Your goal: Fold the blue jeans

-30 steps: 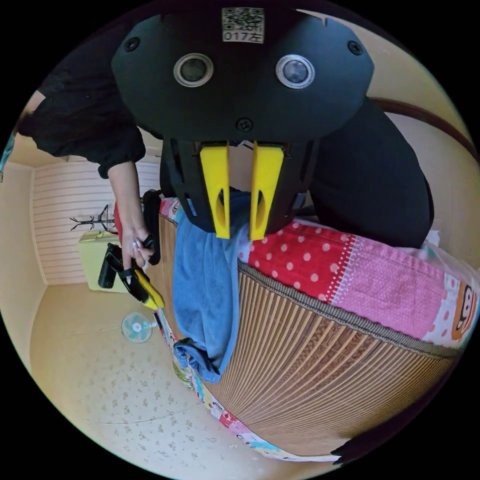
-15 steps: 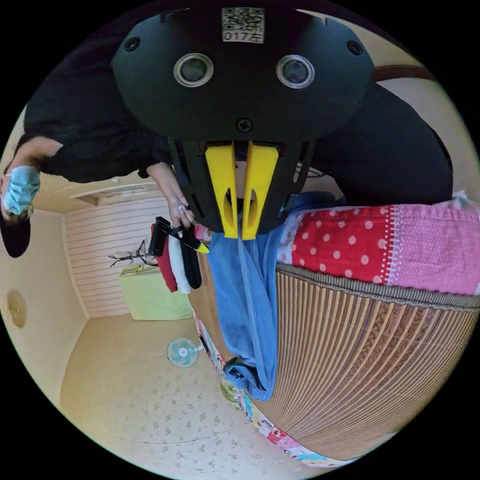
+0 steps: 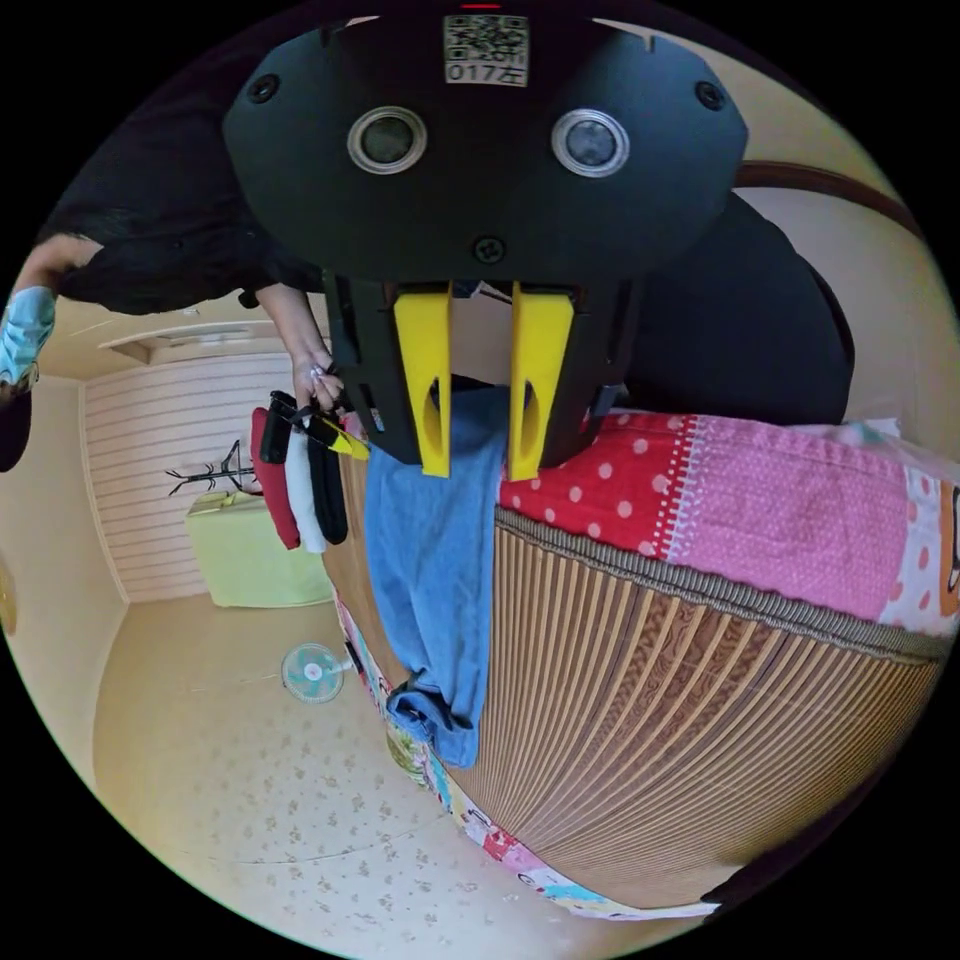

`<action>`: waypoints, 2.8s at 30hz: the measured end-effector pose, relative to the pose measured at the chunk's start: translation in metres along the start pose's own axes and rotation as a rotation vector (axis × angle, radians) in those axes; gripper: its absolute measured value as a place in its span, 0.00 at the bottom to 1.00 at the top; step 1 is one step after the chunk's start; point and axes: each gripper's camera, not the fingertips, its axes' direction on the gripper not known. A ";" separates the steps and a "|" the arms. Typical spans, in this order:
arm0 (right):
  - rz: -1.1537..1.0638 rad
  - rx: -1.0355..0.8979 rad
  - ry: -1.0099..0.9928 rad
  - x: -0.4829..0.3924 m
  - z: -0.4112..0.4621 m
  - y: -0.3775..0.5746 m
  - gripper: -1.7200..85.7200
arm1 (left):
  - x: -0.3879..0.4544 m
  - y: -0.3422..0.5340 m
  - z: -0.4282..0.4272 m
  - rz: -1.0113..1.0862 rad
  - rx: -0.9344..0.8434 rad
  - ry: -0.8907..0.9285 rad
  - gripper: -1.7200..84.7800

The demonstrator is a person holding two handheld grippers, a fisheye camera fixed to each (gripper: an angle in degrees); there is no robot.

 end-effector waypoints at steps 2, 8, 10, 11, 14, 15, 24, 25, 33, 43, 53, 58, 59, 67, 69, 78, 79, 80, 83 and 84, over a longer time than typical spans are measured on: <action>-0.020 -0.053 -0.014 -0.009 0.019 -0.009 0.12 | 0.005 0.000 0.007 0.005 -0.003 -0.052 0.11; -0.064 -0.123 0.075 -0.034 0.041 -0.021 0.11 | 0.015 0.008 0.017 0.040 -0.003 -0.110 0.09; -0.016 -0.117 0.044 -0.032 0.031 -0.024 0.11 | 0.016 0.012 0.020 0.064 -0.033 -0.090 0.06; 0.011 -0.091 0.050 -0.030 0.022 -0.024 0.11 | 0.015 0.013 0.023 0.067 -0.038 -0.088 0.05; 0.034 -0.068 0.071 -0.028 0.019 -0.023 0.11 | 0.006 0.018 0.034 0.040 -0.036 -0.031 0.06; 0.045 -0.078 0.053 -0.026 0.023 -0.023 0.11 | 0.005 0.020 0.034 0.039 -0.025 -0.021 0.07; 0.086 -0.053 -0.096 -0.007 -0.025 -0.012 0.05 | 0.028 0.039 0.047 0.203 -0.206 -0.049 0.04; 0.090 -0.042 -0.093 -0.002 -0.035 -0.004 0.05 | 0.022 0.043 0.047 0.175 -0.190 -0.027 0.06; 0.168 0.068 -0.271 0.016 -0.054 0.017 0.12 | -0.008 0.053 0.039 0.134 -0.034 0.085 0.15; 0.077 -0.062 -0.300 -0.018 -0.034 0.006 0.07 | -0.028 0.074 0.080 0.079 -0.168 0.210 0.06; -0.315 0.134 -0.575 -0.142 -0.181 0.016 0.05 | 0.053 0.101 -0.082 0.537 0.169 0.726 0.02; -0.682 0.262 -0.627 -0.259 -0.298 0.003 0.04 | 0.181 0.100 -0.184 0.900 0.321 0.757 0.02; -0.765 0.299 -0.627 -0.290 -0.322 0.003 0.04 | 0.192 0.099 -0.194 0.923 0.342 0.780 0.02; -0.885 0.540 -0.451 -0.407 -0.431 -0.013 0.04 | 0.275 0.039 -0.232 0.841 0.463 0.492 0.02; -0.818 0.549 -0.340 -0.407 -0.433 -0.035 0.04 | 0.263 0.005 -0.209 0.772 0.435 0.402 0.02; -0.469 0.516 0.086 -0.339 -0.352 -0.184 0.03 | 0.202 -0.132 -0.131 0.528 0.271 0.142 0.03; -0.470 0.505 0.113 -0.338 -0.341 -0.192 0.04 | 0.183 -0.132 -0.115 0.505 0.226 0.089 0.03; -0.442 0.449 0.149 -0.333 -0.325 -0.199 0.04 | 0.173 -0.130 -0.106 0.504 0.205 0.076 0.03; -0.408 0.334 0.229 -0.296 -0.271 -0.181 0.04 | 0.103 -0.099 -0.048 0.425 0.026 0.062 0.04; -0.391 0.303 0.233 -0.284 -0.259 -0.173 0.04 | 0.071 -0.076 -0.028 0.369 -0.031 0.085 0.04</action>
